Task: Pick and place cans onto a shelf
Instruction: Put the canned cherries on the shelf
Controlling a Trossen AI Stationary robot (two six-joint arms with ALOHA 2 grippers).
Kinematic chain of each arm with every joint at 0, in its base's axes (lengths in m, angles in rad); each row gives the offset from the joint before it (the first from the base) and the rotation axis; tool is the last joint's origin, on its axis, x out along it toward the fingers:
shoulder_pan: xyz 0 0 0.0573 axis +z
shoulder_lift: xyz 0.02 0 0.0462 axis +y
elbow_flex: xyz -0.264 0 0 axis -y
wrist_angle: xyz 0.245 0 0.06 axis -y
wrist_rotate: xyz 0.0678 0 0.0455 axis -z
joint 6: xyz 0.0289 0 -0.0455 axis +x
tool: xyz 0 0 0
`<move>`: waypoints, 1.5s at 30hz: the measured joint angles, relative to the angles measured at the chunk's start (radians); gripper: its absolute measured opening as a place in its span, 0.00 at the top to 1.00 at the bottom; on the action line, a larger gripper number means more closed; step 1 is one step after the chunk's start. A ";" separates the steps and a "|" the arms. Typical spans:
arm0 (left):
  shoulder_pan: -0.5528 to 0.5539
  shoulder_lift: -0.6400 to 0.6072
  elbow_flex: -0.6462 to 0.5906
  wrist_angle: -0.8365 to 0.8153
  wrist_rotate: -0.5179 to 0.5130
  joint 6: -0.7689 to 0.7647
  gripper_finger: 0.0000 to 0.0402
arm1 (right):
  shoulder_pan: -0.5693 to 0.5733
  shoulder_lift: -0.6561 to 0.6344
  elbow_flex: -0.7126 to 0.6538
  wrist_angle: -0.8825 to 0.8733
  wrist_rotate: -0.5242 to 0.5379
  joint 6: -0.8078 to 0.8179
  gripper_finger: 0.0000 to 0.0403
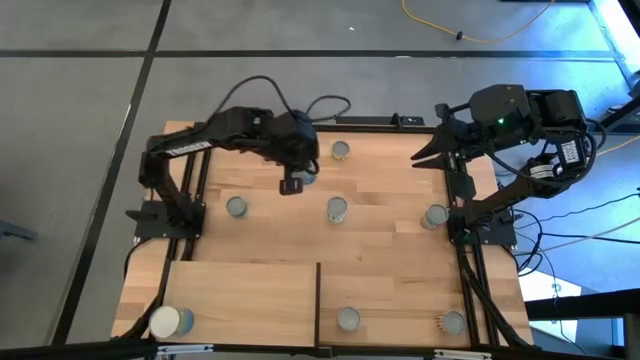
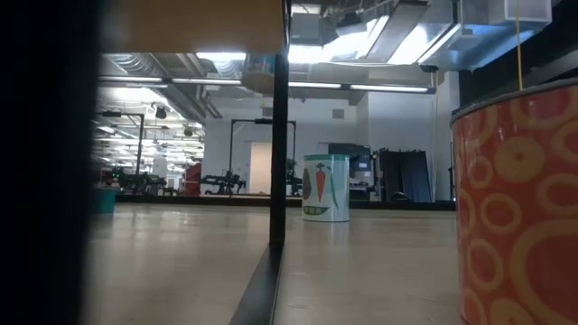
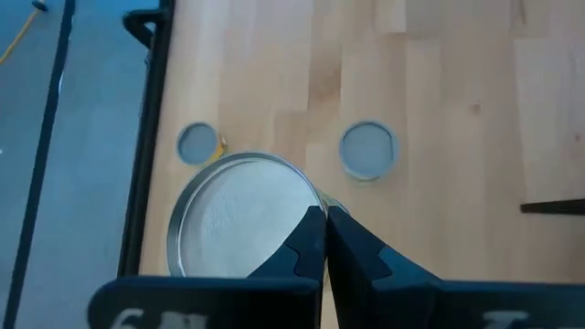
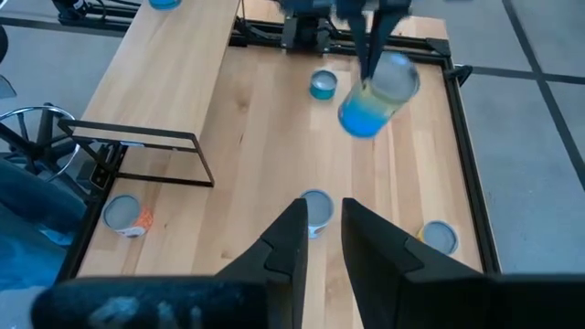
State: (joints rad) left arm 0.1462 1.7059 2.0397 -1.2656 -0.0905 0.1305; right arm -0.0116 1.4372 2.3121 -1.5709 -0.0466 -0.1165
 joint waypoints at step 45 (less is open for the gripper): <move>-0.918 -0.348 -0.179 -0.297 -0.266 -1.001 1.00 | -0.001 0.001 0.000 0.049 0.001 0.018 0.82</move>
State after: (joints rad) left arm -0.7716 1.3583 1.8610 -1.5622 -0.3564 -0.8705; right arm -0.0124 1.4380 2.3119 -1.5218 -0.0460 -0.0989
